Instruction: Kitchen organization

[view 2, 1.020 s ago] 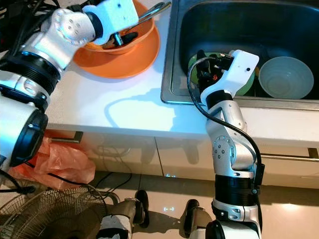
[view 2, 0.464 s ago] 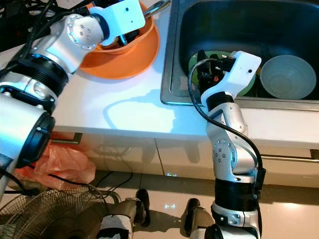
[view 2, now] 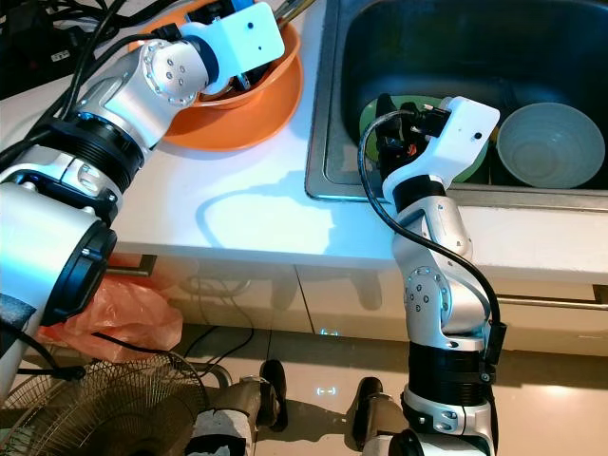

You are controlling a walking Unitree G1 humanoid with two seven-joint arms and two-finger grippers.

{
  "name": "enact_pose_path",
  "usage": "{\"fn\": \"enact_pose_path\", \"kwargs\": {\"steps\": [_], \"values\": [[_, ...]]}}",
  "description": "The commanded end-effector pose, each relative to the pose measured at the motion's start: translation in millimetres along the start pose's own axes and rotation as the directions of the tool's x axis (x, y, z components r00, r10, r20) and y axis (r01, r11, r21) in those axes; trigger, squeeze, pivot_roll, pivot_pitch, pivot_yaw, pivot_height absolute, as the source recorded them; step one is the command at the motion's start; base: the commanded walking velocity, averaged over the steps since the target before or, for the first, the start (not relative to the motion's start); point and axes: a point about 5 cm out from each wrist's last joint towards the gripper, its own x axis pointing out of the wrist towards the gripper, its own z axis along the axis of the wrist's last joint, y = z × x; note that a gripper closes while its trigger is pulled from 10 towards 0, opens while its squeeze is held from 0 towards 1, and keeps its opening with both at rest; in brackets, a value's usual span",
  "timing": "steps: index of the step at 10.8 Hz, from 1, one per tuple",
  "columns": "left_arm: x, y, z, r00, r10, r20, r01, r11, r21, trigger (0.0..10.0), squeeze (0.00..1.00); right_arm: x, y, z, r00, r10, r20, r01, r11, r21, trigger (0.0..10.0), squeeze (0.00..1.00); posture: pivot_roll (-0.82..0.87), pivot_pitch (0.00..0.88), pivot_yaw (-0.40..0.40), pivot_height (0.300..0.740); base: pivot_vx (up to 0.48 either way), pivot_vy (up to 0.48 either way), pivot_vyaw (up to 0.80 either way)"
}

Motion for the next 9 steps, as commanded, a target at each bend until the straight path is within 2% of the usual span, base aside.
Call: {"fn": "enact_pose_path", "kwargs": {"steps": [1, 5, 7, 9], "values": [[0.2, -4.5, -4, 1.000, -0.006, -0.014, 0.006, 1.000, -0.015, 0.0, 0.00, -5.5, -9.2, -23, 0.993, -0.045, -0.113, 0.046, 0.999, 0.009, 10.0, 0.00, 0.05, 0.331, 0.119, 0.740, 0.000, 0.000, 0.00], [-3.6, 8.6, -7, 0.999, 0.034, -0.013, -0.034, 0.999, -0.003, 0.0, 0.00, -1.4, -9.7, -21, 0.994, -0.041, -0.102, 0.042, 0.999, 0.007, 10.0, 0.00, 0.06, 0.319, 0.111, 0.740, 0.000, 0.000, 0.00], [-5.8, 19.2, -4, 0.998, 0.066, 0.006, -0.067, 0.997, 0.028, 0.0, 0.00, 0.7, -9.4, -20, 0.994, -0.038, -0.098, 0.039, 0.999, 0.007, 10.0, 0.00, 0.06, 0.314, 0.108, 0.740, 0.000, 0.000, 0.00], [-6.4, 17.5, -7, 0.998, 0.061, -0.001, -0.061, 0.998, 0.031, 0.0, 0.00, 1.6, -8.9, -19, 0.995, -0.035, -0.095, 0.036, 0.999, 0.007, 10.0, 0.00, 0.06, 0.315, 0.107, 0.740, 0.000, 0.000, 0.00]]}}
